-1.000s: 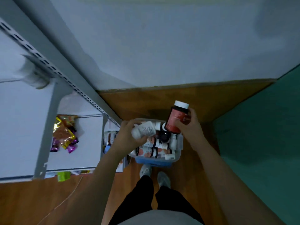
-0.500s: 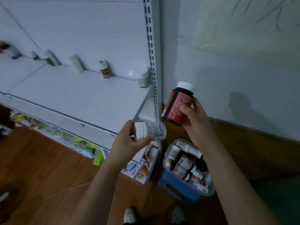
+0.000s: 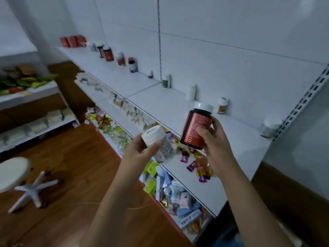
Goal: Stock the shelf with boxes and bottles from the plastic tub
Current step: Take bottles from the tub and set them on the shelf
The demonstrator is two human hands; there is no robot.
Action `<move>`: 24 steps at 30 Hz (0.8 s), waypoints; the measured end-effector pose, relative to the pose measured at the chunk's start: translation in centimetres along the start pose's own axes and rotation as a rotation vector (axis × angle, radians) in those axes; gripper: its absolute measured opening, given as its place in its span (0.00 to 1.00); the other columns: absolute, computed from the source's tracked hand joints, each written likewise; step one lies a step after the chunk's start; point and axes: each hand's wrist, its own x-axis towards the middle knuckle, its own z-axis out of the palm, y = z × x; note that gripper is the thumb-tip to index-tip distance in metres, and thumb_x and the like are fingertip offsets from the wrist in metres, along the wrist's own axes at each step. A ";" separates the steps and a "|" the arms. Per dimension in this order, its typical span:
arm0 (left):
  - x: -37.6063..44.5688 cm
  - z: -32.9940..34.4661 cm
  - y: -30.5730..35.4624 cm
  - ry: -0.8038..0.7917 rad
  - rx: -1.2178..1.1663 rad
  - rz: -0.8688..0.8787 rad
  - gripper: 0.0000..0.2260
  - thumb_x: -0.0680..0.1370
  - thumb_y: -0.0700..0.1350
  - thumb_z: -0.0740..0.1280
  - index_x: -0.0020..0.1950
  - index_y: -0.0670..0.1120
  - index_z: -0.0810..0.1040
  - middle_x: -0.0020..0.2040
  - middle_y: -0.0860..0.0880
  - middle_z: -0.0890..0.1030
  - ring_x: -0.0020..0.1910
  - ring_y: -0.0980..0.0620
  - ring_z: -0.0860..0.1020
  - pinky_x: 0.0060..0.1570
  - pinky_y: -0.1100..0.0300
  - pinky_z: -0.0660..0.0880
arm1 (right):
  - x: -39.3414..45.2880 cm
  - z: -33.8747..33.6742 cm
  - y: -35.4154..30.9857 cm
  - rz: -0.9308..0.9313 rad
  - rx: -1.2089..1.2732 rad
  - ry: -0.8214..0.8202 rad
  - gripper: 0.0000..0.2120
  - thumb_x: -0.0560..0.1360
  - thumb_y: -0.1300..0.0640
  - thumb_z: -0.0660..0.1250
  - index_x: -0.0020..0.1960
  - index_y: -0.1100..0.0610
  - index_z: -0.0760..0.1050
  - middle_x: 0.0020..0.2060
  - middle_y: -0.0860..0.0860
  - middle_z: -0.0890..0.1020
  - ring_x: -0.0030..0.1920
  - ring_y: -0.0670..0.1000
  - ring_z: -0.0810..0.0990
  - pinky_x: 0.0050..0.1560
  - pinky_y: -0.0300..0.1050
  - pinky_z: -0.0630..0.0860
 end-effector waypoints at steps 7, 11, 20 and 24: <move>0.9 -11.3 -1.1 0.270 -0.330 -0.175 0.12 0.81 0.52 0.62 0.59 0.46 0.77 0.44 0.48 0.86 0.48 0.45 0.84 0.46 0.54 0.81 | 3.9 12.6 3.9 0.049 -0.004 -0.169 0.33 0.63 0.46 0.76 0.66 0.46 0.71 0.53 0.49 0.84 0.58 0.59 0.82 0.53 0.57 0.80; 2.6 -15.6 -2.4 0.375 -0.385 -0.193 0.10 0.82 0.50 0.61 0.59 0.47 0.76 0.38 0.53 0.85 0.40 0.51 0.85 0.43 0.54 0.81 | 6.7 17.8 5.7 0.059 -0.017 -0.245 0.32 0.61 0.46 0.76 0.64 0.46 0.72 0.50 0.47 0.85 0.56 0.55 0.83 0.49 0.48 0.80; 11.7 -24.2 -5.7 0.477 -0.330 -0.243 0.13 0.82 0.51 0.62 0.59 0.44 0.77 0.42 0.48 0.85 0.42 0.47 0.84 0.45 0.49 0.81 | 18.1 26.8 11.3 0.063 -0.070 -0.341 0.31 0.63 0.43 0.76 0.64 0.44 0.72 0.54 0.49 0.83 0.56 0.53 0.83 0.54 0.54 0.80; 19.9 -27.7 -6.2 0.514 -0.298 -0.280 0.10 0.81 0.53 0.63 0.56 0.48 0.77 0.41 0.49 0.86 0.42 0.48 0.85 0.50 0.47 0.81 | 25.8 30.8 13.3 0.077 -0.051 -0.343 0.34 0.62 0.44 0.76 0.66 0.46 0.71 0.53 0.48 0.83 0.54 0.50 0.83 0.51 0.49 0.79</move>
